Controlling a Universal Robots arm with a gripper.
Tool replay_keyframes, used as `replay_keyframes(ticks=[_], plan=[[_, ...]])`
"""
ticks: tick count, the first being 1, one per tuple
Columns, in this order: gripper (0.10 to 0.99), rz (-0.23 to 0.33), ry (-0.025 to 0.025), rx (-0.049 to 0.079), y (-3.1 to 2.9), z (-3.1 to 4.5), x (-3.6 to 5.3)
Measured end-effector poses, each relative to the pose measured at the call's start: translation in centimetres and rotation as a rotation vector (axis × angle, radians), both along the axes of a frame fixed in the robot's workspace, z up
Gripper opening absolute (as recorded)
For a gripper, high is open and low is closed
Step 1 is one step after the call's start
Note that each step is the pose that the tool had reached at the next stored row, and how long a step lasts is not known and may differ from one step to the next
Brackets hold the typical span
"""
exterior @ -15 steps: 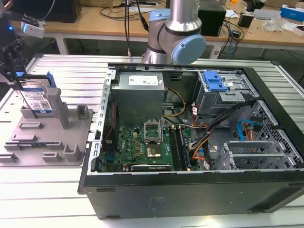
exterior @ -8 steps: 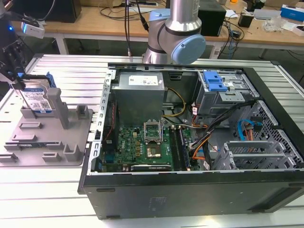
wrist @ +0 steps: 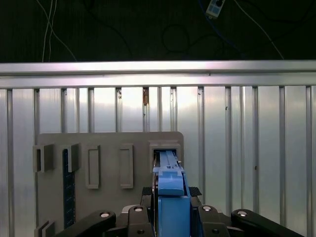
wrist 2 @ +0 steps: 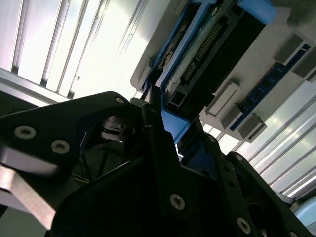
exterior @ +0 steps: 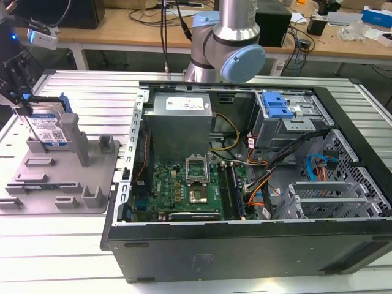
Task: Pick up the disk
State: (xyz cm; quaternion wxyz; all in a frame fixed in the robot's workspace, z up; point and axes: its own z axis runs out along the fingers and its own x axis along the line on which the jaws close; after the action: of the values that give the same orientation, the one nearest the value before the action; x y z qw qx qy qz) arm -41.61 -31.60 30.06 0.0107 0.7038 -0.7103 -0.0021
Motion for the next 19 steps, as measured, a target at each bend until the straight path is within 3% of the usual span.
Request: replay_keyframes(ticks=[9, 11, 13, 19], plan=[[0.365, 0.000, -0.0007, 0.000, 0.00, 0.24, 0.01], [0.365, 0.000, -0.0001, 0.000, 0.00, 0.86, 0.00], [0.365, 0.000, 0.0000, 0.000, 0.00, 2.22, 0.00], [0.365, 0.000, 0.0000, 0.000, 0.00, 5.29, 0.00]])
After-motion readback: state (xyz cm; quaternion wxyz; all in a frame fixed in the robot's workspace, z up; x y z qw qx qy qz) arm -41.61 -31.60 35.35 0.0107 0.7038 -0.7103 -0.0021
